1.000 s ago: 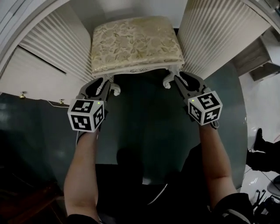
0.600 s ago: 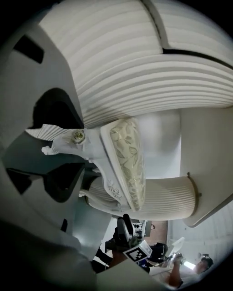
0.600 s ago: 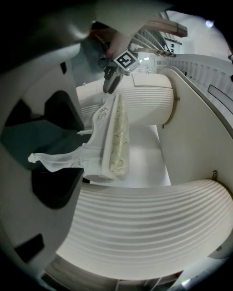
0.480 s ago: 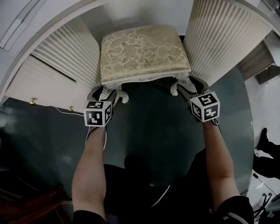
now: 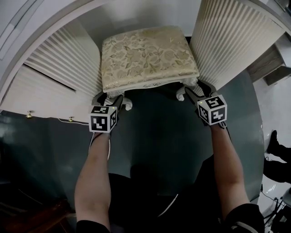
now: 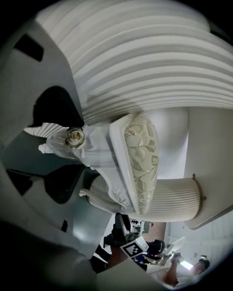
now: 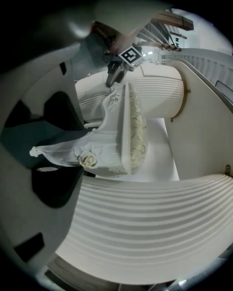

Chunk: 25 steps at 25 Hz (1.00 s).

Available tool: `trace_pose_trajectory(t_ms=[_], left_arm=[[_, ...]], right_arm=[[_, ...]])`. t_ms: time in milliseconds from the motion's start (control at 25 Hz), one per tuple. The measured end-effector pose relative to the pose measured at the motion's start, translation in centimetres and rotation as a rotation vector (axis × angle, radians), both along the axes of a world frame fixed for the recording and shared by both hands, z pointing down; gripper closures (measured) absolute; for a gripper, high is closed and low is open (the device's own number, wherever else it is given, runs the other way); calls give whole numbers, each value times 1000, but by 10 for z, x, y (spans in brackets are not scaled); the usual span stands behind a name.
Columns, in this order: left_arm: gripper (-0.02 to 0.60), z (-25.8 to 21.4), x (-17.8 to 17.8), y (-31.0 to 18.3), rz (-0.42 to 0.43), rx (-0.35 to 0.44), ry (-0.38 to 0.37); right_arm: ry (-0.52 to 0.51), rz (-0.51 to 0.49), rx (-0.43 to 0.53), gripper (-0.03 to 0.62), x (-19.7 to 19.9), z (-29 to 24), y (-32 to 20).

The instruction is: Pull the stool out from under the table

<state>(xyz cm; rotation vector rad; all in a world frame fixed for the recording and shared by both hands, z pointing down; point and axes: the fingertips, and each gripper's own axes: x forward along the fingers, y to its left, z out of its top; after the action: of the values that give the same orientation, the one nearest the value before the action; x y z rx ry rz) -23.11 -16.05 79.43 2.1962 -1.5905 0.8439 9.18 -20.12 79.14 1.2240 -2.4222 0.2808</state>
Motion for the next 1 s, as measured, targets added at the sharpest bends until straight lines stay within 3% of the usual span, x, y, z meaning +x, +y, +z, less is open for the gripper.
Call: trace_pose_trajectory(t_ms=[120,280,360,560,720,1000], left_arm=[[326,-4,1,2,-14,-30,61],[345,-3,4,9,17,-76,98],[355,-2,6,11,34,-90,93],[385,3,9,18,97,-143,41],[391,4,6,16,100,-155,12],[387,3,2,12,101,-218,-21]], right_arm=[[-9,18,-1,367,2,-1,-6],[-1,45,-17,315,-2,10,-12],[8,77,-4,350,0,12,-21],[18,95,9,352,4,11,-31],[38,94,14,355,3,10,-27],[39,7,-44,375,4,10,-19]])
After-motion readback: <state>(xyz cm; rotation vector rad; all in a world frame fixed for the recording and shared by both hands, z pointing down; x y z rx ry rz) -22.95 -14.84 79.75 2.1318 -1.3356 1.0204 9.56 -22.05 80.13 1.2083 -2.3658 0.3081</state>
